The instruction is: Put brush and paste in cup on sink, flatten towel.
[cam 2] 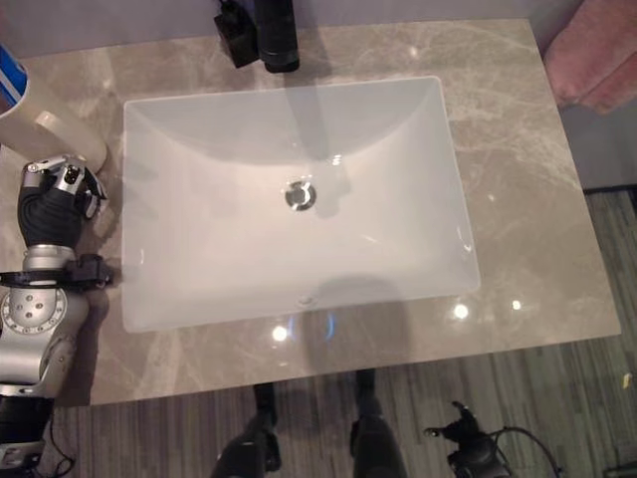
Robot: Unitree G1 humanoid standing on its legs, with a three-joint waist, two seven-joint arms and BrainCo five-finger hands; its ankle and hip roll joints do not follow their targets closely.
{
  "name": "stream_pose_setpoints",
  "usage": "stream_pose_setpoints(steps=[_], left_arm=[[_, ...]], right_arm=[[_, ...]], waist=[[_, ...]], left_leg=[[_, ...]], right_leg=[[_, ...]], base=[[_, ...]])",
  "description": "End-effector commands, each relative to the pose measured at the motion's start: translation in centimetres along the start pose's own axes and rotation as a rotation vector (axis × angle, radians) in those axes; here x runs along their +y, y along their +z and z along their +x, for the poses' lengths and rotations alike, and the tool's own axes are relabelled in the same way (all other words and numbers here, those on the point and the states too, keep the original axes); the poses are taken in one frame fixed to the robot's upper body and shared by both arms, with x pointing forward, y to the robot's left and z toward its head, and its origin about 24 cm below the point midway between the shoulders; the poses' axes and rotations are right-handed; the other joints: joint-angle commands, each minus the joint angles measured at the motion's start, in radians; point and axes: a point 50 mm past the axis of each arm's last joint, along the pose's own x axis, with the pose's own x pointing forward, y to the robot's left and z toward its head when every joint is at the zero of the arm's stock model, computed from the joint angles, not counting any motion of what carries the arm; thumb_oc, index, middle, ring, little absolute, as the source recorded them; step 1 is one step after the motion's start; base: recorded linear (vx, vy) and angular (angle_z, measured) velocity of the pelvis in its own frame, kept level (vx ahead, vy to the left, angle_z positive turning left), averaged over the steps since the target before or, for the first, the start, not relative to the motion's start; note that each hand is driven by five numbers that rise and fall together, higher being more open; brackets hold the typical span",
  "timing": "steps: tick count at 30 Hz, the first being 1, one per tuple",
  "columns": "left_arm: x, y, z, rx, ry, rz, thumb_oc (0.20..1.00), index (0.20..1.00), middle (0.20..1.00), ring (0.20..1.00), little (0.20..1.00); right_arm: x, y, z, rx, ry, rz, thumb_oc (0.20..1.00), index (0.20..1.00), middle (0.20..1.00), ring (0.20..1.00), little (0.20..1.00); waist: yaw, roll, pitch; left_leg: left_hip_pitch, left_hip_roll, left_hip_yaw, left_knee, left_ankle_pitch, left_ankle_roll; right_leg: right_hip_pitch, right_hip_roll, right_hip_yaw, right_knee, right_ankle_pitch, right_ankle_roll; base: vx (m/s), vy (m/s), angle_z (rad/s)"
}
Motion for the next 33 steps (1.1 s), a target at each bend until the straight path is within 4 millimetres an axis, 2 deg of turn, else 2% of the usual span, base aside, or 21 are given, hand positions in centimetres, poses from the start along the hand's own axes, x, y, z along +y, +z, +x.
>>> stream_pose_setpoints(steps=[1,8,14,23,26,33], left_arm=[[1.2,-2.9,-0.8,0.141,0.048,0.063,0.200,0.200,0.200,0.200,0.200],[1.0,-3.1,-0.8,0.155,0.029,0.075,0.200,0.200,0.200,0.200,0.200],[0.7,-3.3,-0.6,0.167,0.009,0.075,0.200,0.200,0.200,0.200,0.200],[0.4,-3.7,-1.5,0.195,-0.039,0.079,0.200,0.200,0.200,0.200,0.200],[0.7,-3.9,-2.1,0.208,-0.050,0.087,0.200,0.200,0.200,0.200,0.200],[2.7,-3.2,-2.4,0.194,0.001,0.129,0.200,0.200,0.200,0.200,0.200]], right_arm=[[-1.4,-0.1,0.0,-0.010,-0.045,-0.025,1.000,1.000,1.000,1.000,1.000],[-1.1,-0.3,0.0,-0.006,-0.032,-0.041,1.000,1.000,1.000,1.000,1.000],[-1.3,0.3,0.0,-0.029,-0.033,-0.049,1.000,1.000,1.000,1.000,1.000],[-0.9,-0.5,-0.1,0.002,-0.018,-0.062,1.000,1.000,1.000,1.000,1.000],[-0.9,-1.0,-0.1,0.024,-0.017,-0.065,1.000,1.000,1.000,1.000,1.000],[-0.8,-0.9,-0.1,0.022,-0.013,-0.063,1.000,1.000,1.000,1.000,1.000]], waist=[[-0.028,-0.001,0.007],[-0.029,-0.004,0.003],[-0.032,-0.008,0.008],[-0.024,-0.008,-0.001],[-0.018,-0.005,-0.008],[-0.006,-0.003,-0.005]], left_leg=[[-0.058,0.013,-0.139,0.003,0.063,0.000],[-0.050,0.016,-0.135,0.003,0.060,-0.001],[-0.057,0.018,-0.137,0.003,0.063,-0.002],[-0.037,0.017,-0.138,0.003,0.058,-0.001],[-0.027,0.015,-0.136,0.003,0.054,0.001],[-0.030,0.009,-0.136,0.003,0.058,0.004]], right_leg=[[0.013,-0.001,0.034,-0.001,-0.015,0.014],[0.017,0.001,0.035,-0.001,-0.015,0.012],[0.012,0.003,0.035,-0.001,-0.011,0.013],[0.034,0.001,0.031,-0.001,-0.015,0.011],[0.046,-0.001,0.025,-0.001,-0.016,0.009],[0.043,-0.003,0.021,-0.001,-0.010,0.010]], base=[[0.00,0.000,0.00],[0.00,0.000,0.00],[-0.01,0.000,0.00],[0.00,0.000,0.00],[0.00,0.000,0.00],[-0.02,0.002,0.00]])
